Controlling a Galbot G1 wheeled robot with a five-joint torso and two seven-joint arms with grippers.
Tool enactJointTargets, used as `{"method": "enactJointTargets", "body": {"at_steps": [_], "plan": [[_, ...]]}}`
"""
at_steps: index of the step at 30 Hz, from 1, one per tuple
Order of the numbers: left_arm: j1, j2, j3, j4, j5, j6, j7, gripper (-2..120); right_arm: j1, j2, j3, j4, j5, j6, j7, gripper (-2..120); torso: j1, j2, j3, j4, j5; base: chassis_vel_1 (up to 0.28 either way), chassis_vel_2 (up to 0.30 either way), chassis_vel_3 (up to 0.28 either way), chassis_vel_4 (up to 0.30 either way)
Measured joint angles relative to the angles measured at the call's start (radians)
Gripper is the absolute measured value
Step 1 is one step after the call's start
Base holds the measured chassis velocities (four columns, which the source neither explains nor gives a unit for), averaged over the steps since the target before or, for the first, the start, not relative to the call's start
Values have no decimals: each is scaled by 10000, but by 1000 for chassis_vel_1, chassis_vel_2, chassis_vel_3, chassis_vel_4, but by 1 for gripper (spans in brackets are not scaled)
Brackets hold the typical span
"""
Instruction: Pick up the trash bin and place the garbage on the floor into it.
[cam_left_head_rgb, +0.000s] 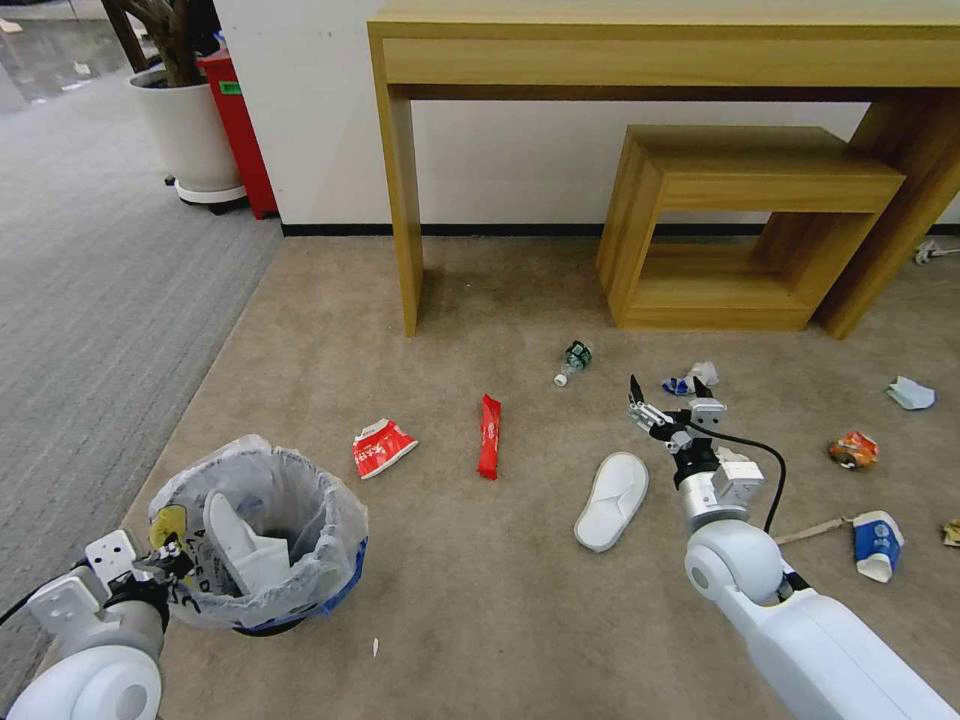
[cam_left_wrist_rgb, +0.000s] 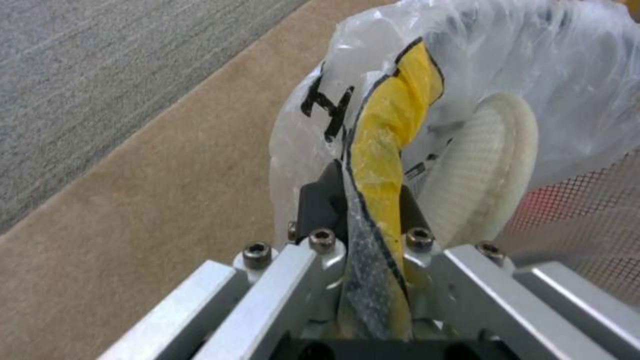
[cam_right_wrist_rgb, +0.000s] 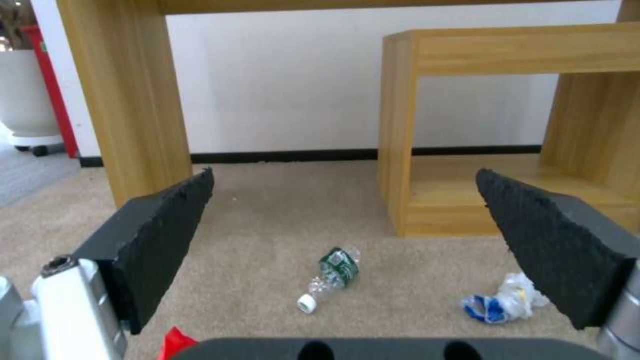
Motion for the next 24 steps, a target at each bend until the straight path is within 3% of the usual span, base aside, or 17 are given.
{"method": "enactJointTargets", "body": {"at_steps": [24], "plan": [[118,-59,39,-126,96,-63,14,3,-68,42,-231,196,163,180,-30,100,0,0,0,0,-1,-26,32,27,-27]]}}
